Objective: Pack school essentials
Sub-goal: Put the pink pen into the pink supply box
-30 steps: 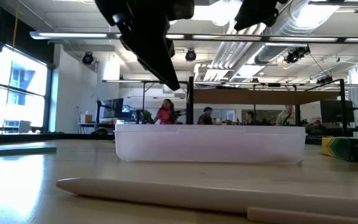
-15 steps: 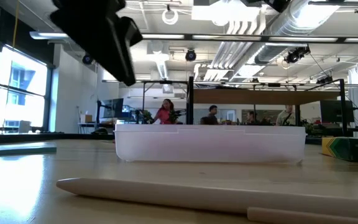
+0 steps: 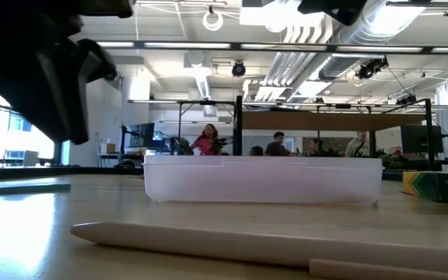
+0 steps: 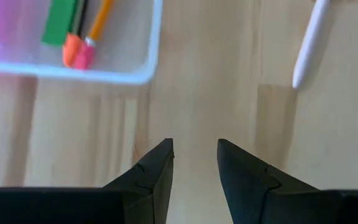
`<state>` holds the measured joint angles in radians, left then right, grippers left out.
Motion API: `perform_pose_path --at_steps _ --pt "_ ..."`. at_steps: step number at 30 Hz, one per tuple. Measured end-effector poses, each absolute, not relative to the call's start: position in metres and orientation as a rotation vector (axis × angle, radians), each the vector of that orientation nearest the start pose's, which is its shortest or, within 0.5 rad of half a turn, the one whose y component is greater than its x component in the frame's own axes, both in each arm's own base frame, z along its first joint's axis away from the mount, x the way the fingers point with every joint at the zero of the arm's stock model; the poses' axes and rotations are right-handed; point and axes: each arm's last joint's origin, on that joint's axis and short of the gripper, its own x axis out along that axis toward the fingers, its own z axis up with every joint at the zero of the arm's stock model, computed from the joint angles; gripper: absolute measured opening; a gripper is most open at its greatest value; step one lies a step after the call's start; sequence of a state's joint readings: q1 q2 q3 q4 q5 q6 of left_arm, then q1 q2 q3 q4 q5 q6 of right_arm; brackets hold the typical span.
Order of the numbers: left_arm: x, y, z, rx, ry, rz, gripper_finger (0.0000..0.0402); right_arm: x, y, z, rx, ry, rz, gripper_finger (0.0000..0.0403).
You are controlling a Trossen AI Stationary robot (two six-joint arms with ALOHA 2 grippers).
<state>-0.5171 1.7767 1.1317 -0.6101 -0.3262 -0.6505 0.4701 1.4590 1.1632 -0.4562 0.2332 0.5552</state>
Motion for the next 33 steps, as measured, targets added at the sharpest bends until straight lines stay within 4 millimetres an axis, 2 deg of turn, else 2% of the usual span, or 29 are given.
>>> perform_pose_path --at_steps 4,7,11,16,19,25,33 --pt "0.292 -0.163 0.17 -0.076 1.124 0.206 0.0113 0.282 0.145 0.284 0.277 0.734 0.047 0.0208" --pt "0.292 -0.164 0.17 -0.069 1.124 0.195 0.0113 0.284 0.152 0.293 0.279 0.704 0.071 0.0201" --pt "0.294 -0.16 0.17 -0.049 1.135 0.185 0.0113 0.29 0.16 0.311 0.216 0.677 0.099 0.0192" --pt "0.298 -0.146 0.171 0.018 1.168 0.17 0.0113 0.298 0.164 0.312 0.18 0.762 0.07 0.0188" --pt "0.299 -0.134 0.174 0.047 1.197 0.172 0.0113 0.304 0.168 0.302 0.192 0.833 0.037 0.0188" --pt "0.299 -0.116 0.18 0.061 1.222 0.2 0.0113 0.313 0.185 0.277 0.217 0.968 0.123 0.0188" --pt "0.299 -0.118 0.182 0.037 1.218 0.187 0.0113 0.317 0.216 0.243 0.161 1.022 0.165 0.0188"
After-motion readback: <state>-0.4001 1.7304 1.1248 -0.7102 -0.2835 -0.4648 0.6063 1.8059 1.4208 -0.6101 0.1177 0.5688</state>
